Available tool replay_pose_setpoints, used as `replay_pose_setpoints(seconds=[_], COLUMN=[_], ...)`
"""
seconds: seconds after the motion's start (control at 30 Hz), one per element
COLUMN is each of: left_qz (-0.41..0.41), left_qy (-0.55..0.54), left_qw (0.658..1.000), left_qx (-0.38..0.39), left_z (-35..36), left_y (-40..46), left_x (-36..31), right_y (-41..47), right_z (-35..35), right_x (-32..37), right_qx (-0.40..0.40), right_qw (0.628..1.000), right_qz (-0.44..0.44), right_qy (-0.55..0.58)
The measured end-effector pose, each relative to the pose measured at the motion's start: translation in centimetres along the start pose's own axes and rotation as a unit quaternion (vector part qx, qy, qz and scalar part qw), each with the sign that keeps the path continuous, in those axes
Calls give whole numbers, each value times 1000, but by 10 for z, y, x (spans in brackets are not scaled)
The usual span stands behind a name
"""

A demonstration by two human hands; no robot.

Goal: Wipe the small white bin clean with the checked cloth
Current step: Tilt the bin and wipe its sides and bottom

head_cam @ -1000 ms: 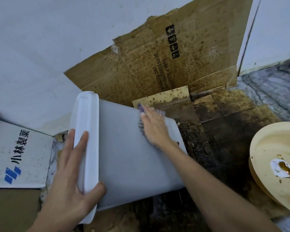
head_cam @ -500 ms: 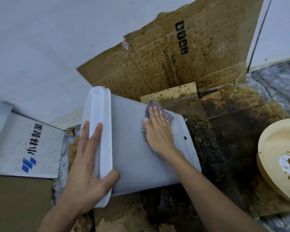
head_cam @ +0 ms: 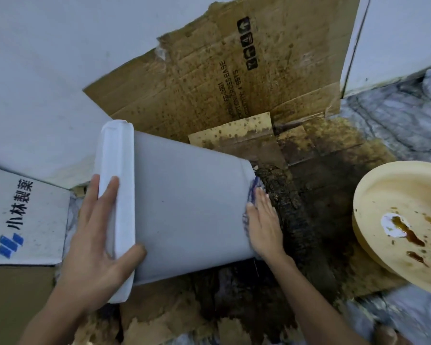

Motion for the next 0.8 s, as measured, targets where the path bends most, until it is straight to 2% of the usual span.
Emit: replay_pose_setpoints(seconds=[0.07,0.13,0.2,0.27,0.33,0.43,0.53,0.67,0.73,0.8], left_qz=[-4,-9,-11,-14,-10,-3,-16,-1,0,-7], left_qy=[4,0,-3,-6,-7,-2,-1,-7,-17,-16], left_qw=[1000,1000,1000,1000,1000,1000,1000,1000,1000,1000], left_qx=[-2,-2,4,4,-2,-1,-5,1,5,8], left_z=[-1,-1,0,0,-1,1,0,2,3,3], left_y=[2,2,1,-1,-1,-1,-2,-3,-5,-6], left_x=[3,3,2,1,-3,-7,-7,-18,-22,-23], right_y=[-4,-39,-78,-89,-74,-32,-28,-94,-102,-83], right_z=[12,25,31,21,6,-3,13,25,16,6], right_x=[31,66,70,44,12,6,51,77,51,25], right_qx=[-5,-9,-3,-21,-52,-39,-8,-32,-75,-90], right_qw=[999,990,980,983,992,997,997,979,984,989], right_qz=[-44,-139,-199,-180,-106,-28,-79,-194,-144,-41], right_qy=[-24,-8,22,24,41,52,17,51,71,112])
Point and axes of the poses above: each hand's wrist, its own y-axis towards the middle knuckle, its own z-axis out of the palm, x = y × z, the point moved 7 cm from there along y, towards the middle knuckle, and after that the axes turned 7 degrees about -z, right-handed, at the moved point
